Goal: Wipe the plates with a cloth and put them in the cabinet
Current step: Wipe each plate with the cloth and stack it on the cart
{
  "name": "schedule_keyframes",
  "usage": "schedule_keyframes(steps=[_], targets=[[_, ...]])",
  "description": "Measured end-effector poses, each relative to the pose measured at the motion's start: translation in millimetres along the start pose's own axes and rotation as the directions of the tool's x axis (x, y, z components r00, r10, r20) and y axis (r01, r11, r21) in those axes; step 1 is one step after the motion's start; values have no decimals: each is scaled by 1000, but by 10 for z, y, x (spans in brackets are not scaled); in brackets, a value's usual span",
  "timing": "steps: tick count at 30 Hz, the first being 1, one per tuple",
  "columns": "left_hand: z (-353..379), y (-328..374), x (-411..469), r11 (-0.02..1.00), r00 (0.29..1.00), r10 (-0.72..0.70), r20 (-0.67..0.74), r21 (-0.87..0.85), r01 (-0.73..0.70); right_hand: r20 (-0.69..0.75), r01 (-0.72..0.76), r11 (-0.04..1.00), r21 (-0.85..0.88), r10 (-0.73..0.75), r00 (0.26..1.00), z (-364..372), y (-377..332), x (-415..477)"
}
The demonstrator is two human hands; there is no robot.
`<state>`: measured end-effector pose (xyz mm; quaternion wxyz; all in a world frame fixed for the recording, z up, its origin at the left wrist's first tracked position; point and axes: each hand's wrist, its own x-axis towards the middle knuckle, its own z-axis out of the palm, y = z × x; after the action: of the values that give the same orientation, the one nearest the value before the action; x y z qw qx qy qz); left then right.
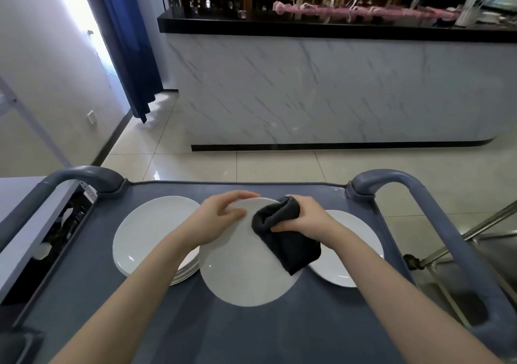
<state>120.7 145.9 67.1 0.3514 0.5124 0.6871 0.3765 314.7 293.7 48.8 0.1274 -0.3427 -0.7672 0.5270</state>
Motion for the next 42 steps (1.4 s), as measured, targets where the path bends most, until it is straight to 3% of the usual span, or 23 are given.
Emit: schedule_keyframes(steps=[2, 5, 7, 10, 11, 13, 16, 18, 22, 25, 29, 32, 34, 38, 42], targets=[[-24, 32, 40, 998, 998, -12, -64, -57, 8, -38, 8, 992, 129, -3, 999, 24, 9, -3], [-67, -66, 6, 958, 947, -110, -300, -285, 21, -198, -6, 902, 431, 101, 975, 99, 108, -27], [12, -156, -63, 902, 904, -202, -377, -432, 22, -285, -15, 740, 672, 277, 918, 181, 216, -24], [321, -220, -166, 749, 908, -264, -325, -663, -19, -188, -45, 404, 914, 516, 836, 354, 327, 8], [430, -210, -180, 707, 918, -258, -301, -706, -33, -142, -63, 335, 940, 552, 821, 418, 345, 13], [583, -167, -164, 705, 923, -239, -303, -708, -50, -97, -105, 297, 949, 594, 798, 523, 368, 8], [599, -153, -119, 748, 907, -252, -338, -662, -38, -139, -129, 382, 915, 597, 790, 529, 380, -26], [523, -189, -134, 760, 916, -250, -313, -649, -14, -214, -136, 537, 832, 538, 815, 423, 358, -57], [221, -208, -179, 841, 954, -175, -244, -540, 16, -298, -77, 813, 577, 297, 907, 107, 199, -115], [-74, -120, -210, 925, 981, -128, -145, -373, 66, -288, -41, 955, 292, 129, 949, -154, 55, -94], [-205, 33, -187, 988, 996, -83, 42, -126, 87, -121, 20, 993, -116, -34, 992, -302, -199, -26], [-125, 48, -181, 999, 999, -22, 31, -32, 23, -79, 103, 949, -297, -132, 988, -222, -298, 27], [-64, 2, -208, 997, 997, -24, -67, -75, 19, -160, 100, 971, -219, -137, 978, -176, -295, 30], [30, -135, -255, 960, 978, -97, -184, -278, 43, -340, 67, 982, 178, -3, 940, -128, -168, -14], [142, -203, -253, 855, 938, -219, -267, -517, 52, -389, 2, 788, 615, 301, 870, 160, 91, -110]])
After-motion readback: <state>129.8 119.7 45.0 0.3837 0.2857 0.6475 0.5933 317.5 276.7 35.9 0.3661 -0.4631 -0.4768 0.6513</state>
